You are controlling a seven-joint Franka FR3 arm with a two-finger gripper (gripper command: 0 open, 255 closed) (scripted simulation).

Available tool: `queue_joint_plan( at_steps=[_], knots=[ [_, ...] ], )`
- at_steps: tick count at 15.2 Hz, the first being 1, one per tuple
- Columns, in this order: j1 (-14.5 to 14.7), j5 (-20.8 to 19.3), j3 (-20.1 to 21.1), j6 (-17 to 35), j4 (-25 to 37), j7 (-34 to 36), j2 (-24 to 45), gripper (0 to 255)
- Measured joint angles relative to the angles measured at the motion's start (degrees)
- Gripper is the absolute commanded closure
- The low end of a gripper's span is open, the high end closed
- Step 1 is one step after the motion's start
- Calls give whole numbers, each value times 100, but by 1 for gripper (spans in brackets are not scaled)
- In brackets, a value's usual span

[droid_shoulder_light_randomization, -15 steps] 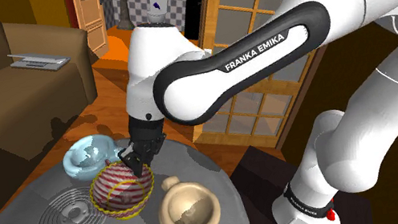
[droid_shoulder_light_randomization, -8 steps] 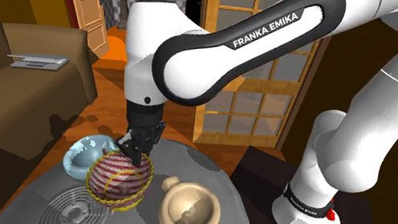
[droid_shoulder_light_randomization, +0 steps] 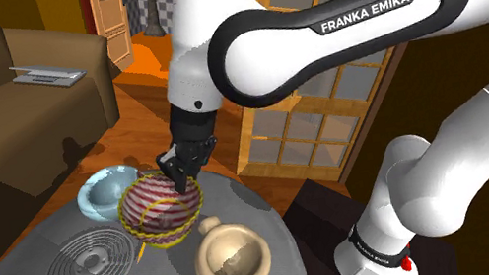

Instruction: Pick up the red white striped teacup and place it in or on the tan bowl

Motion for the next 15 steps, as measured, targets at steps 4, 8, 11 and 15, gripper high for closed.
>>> queue_joint_plan(
  at_steps=[4, 8, 11, 15],
  knots=[
    [142, 228, -229, -368, -734, -216, -1073, 255],
    [270, 299, -470, -848, -1316, -346, -2100, 255],
    [343, 317, -582, -1046, -1685, -402, -2647, 255],
    [363, 370, -565, -789, -1968, -473, -2658, 255]
  ],
)
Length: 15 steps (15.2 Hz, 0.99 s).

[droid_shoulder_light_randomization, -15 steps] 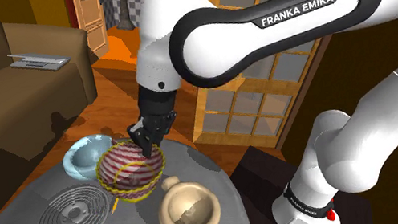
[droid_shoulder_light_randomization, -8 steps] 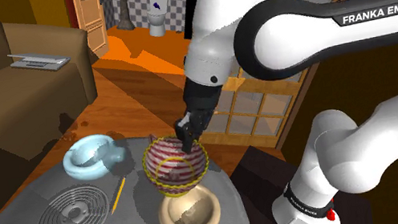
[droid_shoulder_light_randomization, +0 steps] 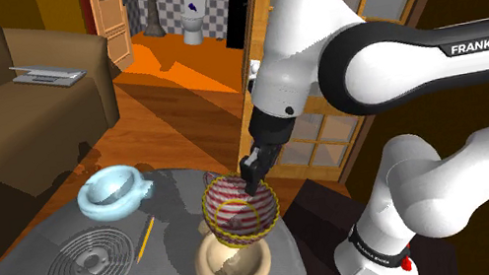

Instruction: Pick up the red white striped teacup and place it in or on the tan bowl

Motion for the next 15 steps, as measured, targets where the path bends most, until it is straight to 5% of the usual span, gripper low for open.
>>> queue_joint_plan(
  at_steps=[15],
  knots=[
    [116, 297, 219, 1194, -820, -169, 386, 255]
  ],
)
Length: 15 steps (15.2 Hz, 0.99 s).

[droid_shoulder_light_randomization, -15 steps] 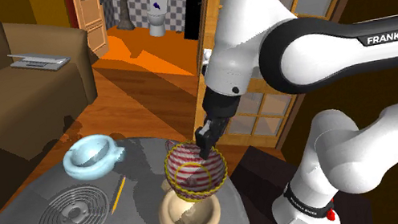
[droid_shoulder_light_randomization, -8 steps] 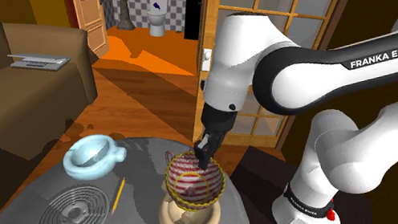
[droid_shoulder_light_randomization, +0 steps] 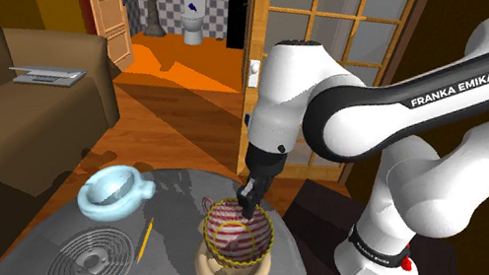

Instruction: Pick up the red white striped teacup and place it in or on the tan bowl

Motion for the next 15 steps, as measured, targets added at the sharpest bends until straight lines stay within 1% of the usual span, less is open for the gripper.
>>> queue_joint_plan(
  at_steps=[4, 5, 11, 13, 15],
  knots=[
    [2, 6, 5, 26, -10, -2, 14, 255],
    [2, 6, 5, 26, -10, -2, 15, 0],
    [2, 7, 6, 29, -8, -2, 15, 0],
    [-31, -74, -59, -265, 151, 28, -128, 0],
    [-87, -191, -172, -667, 371, 39, -310, 0]
  ],
)
